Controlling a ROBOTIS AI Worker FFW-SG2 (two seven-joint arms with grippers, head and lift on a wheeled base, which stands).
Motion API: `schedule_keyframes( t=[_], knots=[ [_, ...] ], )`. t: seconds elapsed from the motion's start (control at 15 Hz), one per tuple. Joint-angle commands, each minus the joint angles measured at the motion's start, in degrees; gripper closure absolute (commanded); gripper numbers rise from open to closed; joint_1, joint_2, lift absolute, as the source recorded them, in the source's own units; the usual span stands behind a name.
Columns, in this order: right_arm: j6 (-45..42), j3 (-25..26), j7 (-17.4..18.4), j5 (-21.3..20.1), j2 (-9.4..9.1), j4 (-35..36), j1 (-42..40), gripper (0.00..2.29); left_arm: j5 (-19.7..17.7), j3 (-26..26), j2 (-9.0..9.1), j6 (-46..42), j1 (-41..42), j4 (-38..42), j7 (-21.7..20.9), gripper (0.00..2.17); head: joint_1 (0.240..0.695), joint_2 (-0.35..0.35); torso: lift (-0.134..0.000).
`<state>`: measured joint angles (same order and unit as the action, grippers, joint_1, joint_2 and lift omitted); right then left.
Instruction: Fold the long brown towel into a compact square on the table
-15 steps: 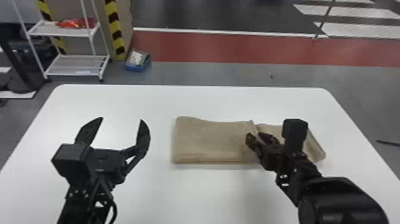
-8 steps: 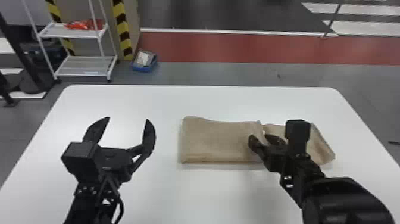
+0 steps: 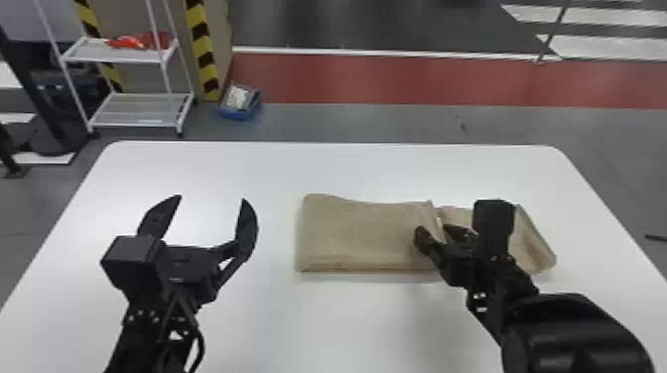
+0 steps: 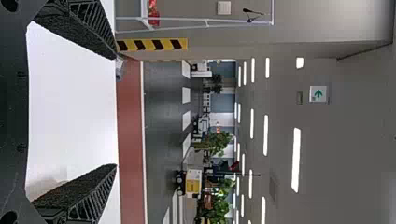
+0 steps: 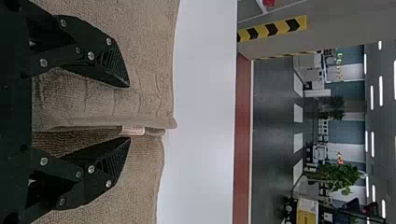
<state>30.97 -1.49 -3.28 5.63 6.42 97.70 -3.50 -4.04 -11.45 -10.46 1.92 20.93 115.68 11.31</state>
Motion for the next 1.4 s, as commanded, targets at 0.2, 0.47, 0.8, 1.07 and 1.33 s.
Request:
schedule_keyframes(
  t=[0.2, 0.47, 0.8, 1.07, 1.33],
  knots=[
    [1.51, 0.17, -0.14, 0.25, 0.00, -0.05, -0.20, 0.66, 0.00, 0.03, 0.00, -0.03, 0.07, -0.01, -0.06, 0.05, 0.695, -0.059, -0.115],
    [1.69, 0.35, -0.32, 0.78, 0.09, 0.91, -0.99, 0.68, 0.00, 0.03, 0.00, -0.03, 0.34, -0.01, -0.06, 0.05, 0.695, -0.061, -0.115],
    [2.04, 0.35, -0.32, 0.87, 0.00, 1.00, -0.99, 0.83, 0.00, 0.12, 0.00, -0.03, 0.87, 0.34, 0.03, 0.05, 0.695, -0.059, -0.115],
    [2.04, 0.26, 0.03, 0.96, 0.00, 2.76, -1.25, 0.83, 0.00, 0.12, 0.00, -0.03, 0.95, 0.60, 0.03, 0.05, 0.695, -0.058, -0.115],
    [4.68, 0.09, -0.14, 0.69, 0.00, 3.64, -0.81, 1.20, 0.00, 0.12, 0.00, -0.03, 1.04, 0.69, 0.12, 0.05, 0.695, -0.055, -0.115]
  ],
)
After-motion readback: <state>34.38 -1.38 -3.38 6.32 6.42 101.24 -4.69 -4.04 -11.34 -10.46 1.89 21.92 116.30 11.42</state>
